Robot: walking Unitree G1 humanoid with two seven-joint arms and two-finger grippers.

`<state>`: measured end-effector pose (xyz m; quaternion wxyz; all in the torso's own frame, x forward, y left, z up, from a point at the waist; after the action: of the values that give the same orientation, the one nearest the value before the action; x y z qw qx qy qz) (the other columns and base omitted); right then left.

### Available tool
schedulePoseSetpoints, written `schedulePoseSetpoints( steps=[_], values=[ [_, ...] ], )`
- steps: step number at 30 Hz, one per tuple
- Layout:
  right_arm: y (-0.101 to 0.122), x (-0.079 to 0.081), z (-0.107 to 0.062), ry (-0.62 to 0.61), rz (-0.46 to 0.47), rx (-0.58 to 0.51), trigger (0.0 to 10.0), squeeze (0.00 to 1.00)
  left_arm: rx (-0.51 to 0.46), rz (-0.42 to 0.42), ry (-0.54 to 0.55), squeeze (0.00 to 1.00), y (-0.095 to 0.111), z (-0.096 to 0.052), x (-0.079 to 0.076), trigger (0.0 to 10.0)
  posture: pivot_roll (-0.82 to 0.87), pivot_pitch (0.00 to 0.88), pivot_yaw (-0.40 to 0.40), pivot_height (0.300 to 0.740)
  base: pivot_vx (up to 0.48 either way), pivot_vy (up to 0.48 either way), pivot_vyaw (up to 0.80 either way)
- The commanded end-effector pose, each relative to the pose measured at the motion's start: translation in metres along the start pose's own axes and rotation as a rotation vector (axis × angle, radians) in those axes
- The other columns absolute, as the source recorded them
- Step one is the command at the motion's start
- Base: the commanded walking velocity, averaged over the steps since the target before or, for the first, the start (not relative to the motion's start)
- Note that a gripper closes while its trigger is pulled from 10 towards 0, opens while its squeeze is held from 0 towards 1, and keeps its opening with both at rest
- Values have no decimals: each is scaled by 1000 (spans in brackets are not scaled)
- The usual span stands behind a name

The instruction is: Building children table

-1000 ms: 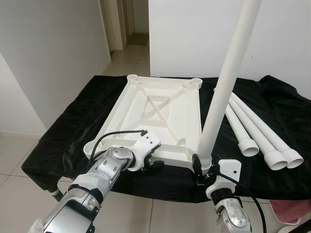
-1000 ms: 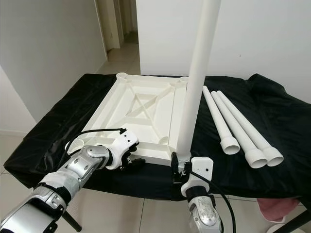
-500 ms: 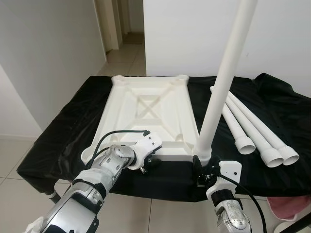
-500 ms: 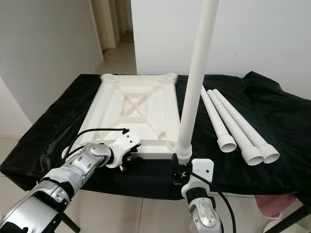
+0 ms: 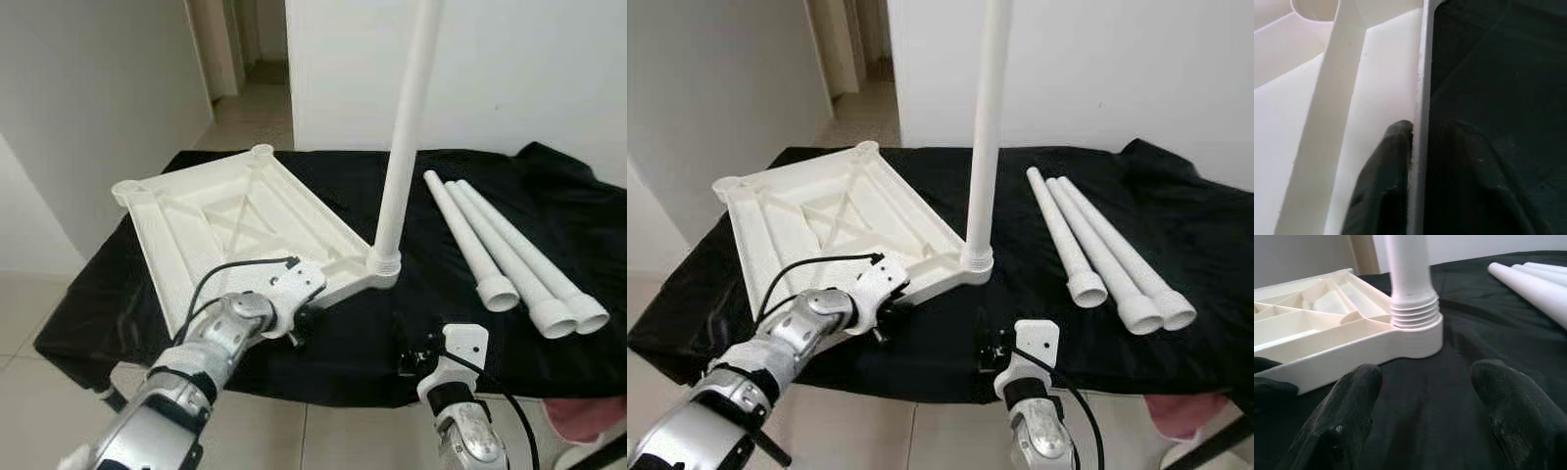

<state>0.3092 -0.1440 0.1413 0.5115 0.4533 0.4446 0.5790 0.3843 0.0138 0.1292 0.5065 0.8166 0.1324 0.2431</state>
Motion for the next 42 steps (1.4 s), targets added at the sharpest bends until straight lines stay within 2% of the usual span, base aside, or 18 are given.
schedulePoseSetpoints(
  steps=[1,5,9,11,12,15,17,20,21,22,23,26,28,30,38,39,41,42],
  values=[
    [-7,1,-2,-4,0,20,10000,0,-125,0,-118,0,18,4,-30,10000,-77,107,86,740,0,0,0],
    [-7,2,-2,-4,4,22,10000,0,-223,2,-183,0,33,0,-46,10000,-75,108,88,740,0,0,0],
    [-7,2,-2,-4,4,22,10000,0,-277,-26,-195,0,43,-4,-49,10000,-73,109,91,740,0,0,0],
    [-9,2,-1,-8,4,24,10000,0,-352,-100,-191,0,57,-12,-46,10000,-71,108,90,740,0,0,0],
    [-9,2,-1,-8,4,24,10000,0,-352,-100,-191,0,57,-12,-46,10000,-71,108,90,740,0,0,0],
    [-9,2,0,-11,7,26,10000,0,-400,-178,-141,0,63,-23,-34,10000,-67,106,88,740,0,0,0],
    [-10,3,1,-9,10,26,10000,0,-432,-241,-56,0,65,-34,-15,10000,-58,101,81,740,0,0,0],
    [-10,3,2,-8,11,27,10000,0,-439,-252,-25,0,65,-37,-8,10000,-58,101,81,740,0,0,0],
    [-9,3,5,-6,10,22,10000,0,-427,-252,52,0,58,-49,10,10000,-49,97,72,740,0,0,0],
    [-8,2,7,-6,9,20,10000,0,-415,-239,90,0,54,-55,17,10000,-49,97,72,740,0,0,0],
    [-8,2,7,-6,9,20,10000,0,-415,-239,90,0,54,-55,17,10000,-49,97,72,740,0,0,0],
    [-6,0,11,-8,4,12,10000,0,-386,-217,169,0,43,-66,33,10000,-45,96,66,740,0,0,0],
    [-4,-5,16,-17,1,5,10000,0,-301,-161,257,0,23,-80,48,10000,-35,91,51,740,0,0,0],
    [-3,-6,17,-19,0,4,10000,0,-276,-150,282,0,16,-85,52,10000,-33,91,49,740,0,0,0],
    [-3,-6,17,-19,0,4,10000,0,-276,-150,282,0,16,-85,52,10000,-33,91,49,740,0,0,0],
    [-3,-7,18,-18,-1,3,10000,0,-262,-146,294,0,11,-90,54,10000,-30,89,46,740,0,0,0],
    [-2,-11,23,-20,-15,0,10000,0,-137,-61,397,0,-30,-127,66,10000,-8,78,32,740,0,0,0],
    [-2,-11,23,-20,-15,0,10000,0,-137,-61,397,0,-30,-127,66,10000,-8,78,32,740,0,0,0]
  ],
)
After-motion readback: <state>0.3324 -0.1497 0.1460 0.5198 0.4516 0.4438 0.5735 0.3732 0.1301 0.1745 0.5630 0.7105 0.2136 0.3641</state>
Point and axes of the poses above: a point about 5 cm out from each wrist's last joint towards the gripper, its own z axis pointing out of the wrist towards the gripper, its own y axis along the axis of the wrist's last joint, x = y × z, the point moved 5 cm from there along z, pointing out of the wrist towards the gripper, and after that the axes turned 1 degree about z, right-handed, at the moved point
